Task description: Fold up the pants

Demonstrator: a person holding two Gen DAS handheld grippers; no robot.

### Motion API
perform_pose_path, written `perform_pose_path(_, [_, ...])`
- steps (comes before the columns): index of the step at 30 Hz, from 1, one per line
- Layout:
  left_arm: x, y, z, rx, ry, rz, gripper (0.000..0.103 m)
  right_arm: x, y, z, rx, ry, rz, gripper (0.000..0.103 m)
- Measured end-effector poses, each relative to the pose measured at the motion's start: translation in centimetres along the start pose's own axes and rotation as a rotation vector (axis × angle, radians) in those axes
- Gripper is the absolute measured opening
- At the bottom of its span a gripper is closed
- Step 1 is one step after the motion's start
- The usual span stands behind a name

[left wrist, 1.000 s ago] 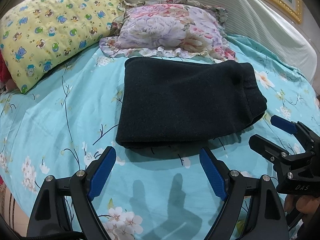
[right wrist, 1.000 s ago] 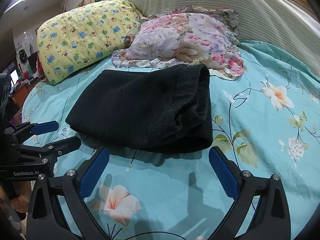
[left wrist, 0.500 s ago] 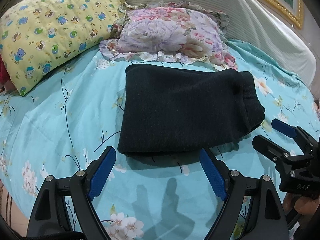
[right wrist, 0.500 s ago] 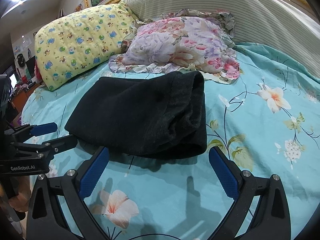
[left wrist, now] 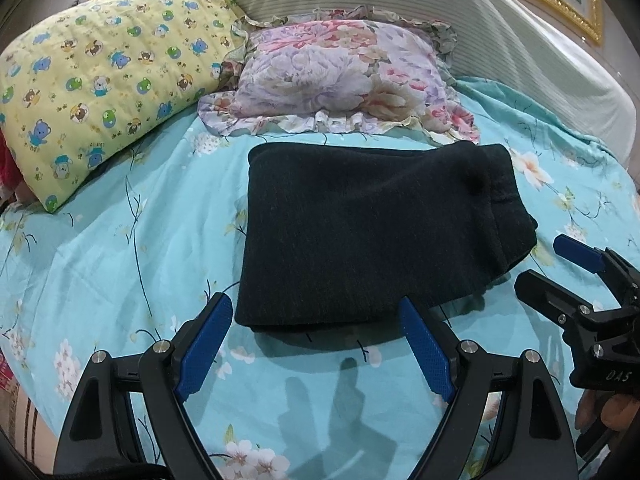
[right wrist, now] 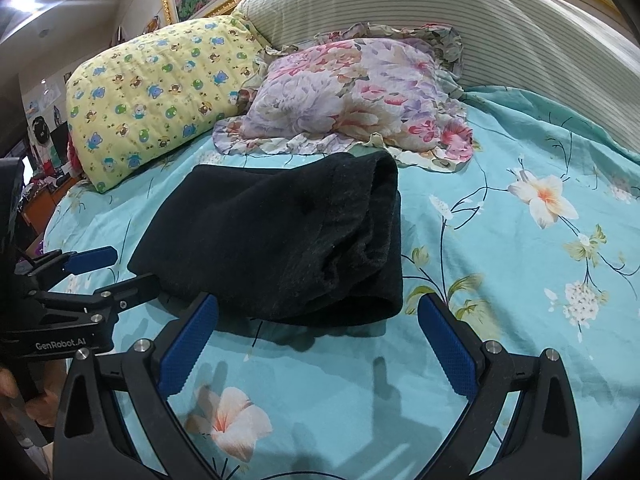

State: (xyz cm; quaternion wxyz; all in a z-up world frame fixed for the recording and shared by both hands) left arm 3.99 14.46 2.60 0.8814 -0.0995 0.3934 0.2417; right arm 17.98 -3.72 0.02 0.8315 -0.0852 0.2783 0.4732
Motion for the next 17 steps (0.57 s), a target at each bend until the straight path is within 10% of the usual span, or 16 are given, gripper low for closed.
perform_pose_path(17, [0.04, 0.35, 0.86, -0.016, 0.005, 0.006, 0.086, -0.01, 0.04, 0.42, 0.012, -0.018, 0.006, 0.1])
Point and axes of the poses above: each gripper's, at about its wrist camera, not at the fingertips, and x roughly the way its jaws point, y to its left, z to its top, the point moved 1 cm from there along x, roughly the way its jaws point, and after that the axes turned 1 degree about x, right-handed, at the moved point
